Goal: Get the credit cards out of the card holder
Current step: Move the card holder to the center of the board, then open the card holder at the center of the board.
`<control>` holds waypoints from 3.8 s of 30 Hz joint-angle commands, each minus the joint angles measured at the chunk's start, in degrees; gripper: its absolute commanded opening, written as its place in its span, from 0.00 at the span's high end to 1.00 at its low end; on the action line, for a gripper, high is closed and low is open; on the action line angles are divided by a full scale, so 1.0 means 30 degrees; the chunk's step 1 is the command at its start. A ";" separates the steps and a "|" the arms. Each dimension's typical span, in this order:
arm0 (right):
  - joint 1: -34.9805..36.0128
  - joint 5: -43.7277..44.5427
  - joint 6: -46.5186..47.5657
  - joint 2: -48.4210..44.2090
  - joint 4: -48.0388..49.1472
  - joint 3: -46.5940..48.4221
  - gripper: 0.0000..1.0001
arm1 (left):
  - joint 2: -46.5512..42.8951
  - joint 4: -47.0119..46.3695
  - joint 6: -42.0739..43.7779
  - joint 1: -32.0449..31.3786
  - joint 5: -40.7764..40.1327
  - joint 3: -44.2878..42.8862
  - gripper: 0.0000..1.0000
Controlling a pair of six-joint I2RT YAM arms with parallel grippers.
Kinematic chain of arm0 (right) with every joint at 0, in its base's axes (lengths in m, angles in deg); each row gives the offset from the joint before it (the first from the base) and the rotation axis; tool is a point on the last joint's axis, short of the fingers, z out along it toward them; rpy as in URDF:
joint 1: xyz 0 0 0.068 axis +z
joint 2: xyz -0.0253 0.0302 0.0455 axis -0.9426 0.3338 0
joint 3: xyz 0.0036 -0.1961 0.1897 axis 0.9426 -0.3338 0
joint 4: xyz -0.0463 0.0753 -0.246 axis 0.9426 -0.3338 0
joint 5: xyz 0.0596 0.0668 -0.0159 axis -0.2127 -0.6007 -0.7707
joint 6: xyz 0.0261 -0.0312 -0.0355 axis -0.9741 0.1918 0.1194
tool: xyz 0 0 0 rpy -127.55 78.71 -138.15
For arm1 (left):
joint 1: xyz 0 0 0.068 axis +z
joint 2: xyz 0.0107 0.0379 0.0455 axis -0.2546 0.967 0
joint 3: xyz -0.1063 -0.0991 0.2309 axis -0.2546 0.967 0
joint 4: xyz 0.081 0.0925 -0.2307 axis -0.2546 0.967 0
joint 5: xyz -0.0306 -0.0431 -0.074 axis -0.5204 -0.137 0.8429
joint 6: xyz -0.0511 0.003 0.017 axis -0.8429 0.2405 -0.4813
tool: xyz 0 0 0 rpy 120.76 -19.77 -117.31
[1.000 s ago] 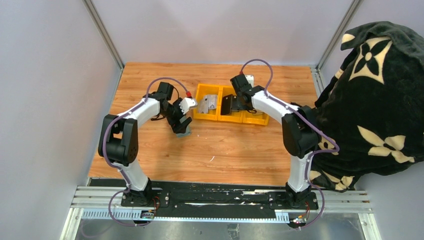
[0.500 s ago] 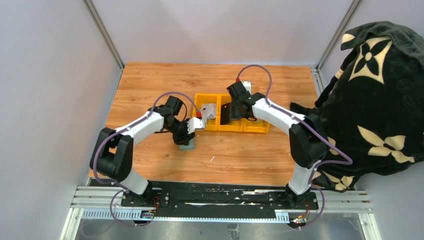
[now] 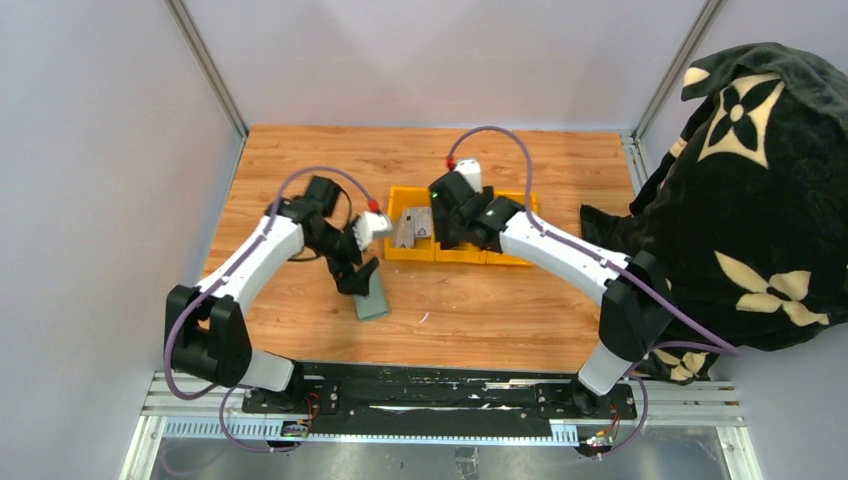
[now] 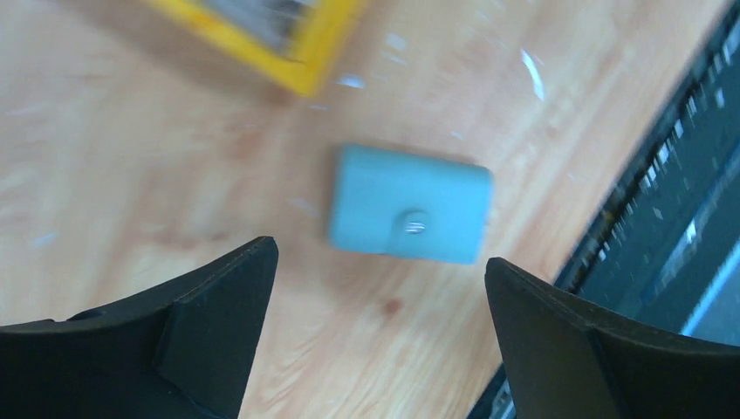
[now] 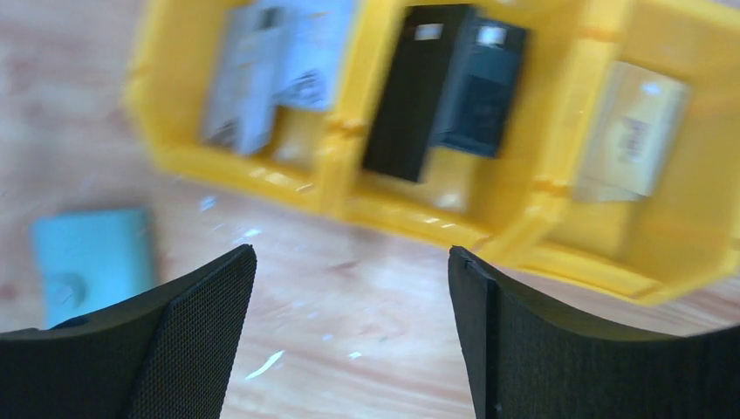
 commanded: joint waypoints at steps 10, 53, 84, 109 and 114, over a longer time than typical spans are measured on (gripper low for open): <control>0.7320 -0.2196 0.0653 0.6944 0.0896 0.5372 0.11 | 0.1807 -0.0213 -0.7121 0.7290 -0.1857 -0.6719 0.00; 0.6141 -0.4489 0.0349 0.9731 0.2336 0.3189 0.22 | -0.0755 -0.1320 -0.8577 0.7799 0.0071 -0.5647 0.00; 0.5907 -0.3282 0.6472 -0.1998 1.3155 -0.2460 0.44 | -0.1510 0.0541 -1.2460 0.5322 1.0762 -0.5028 0.00; 0.2986 -1.2392 0.4177 -0.3459 1.3202 -0.2691 0.17 | -0.2277 0.0543 -1.1888 0.3496 0.8216 -0.4562 1.00; -0.0080 -1.7793 0.0523 -0.3536 1.3820 -0.3261 0.14 | -0.2678 0.0527 -1.1467 0.3496 0.8011 -0.4765 1.00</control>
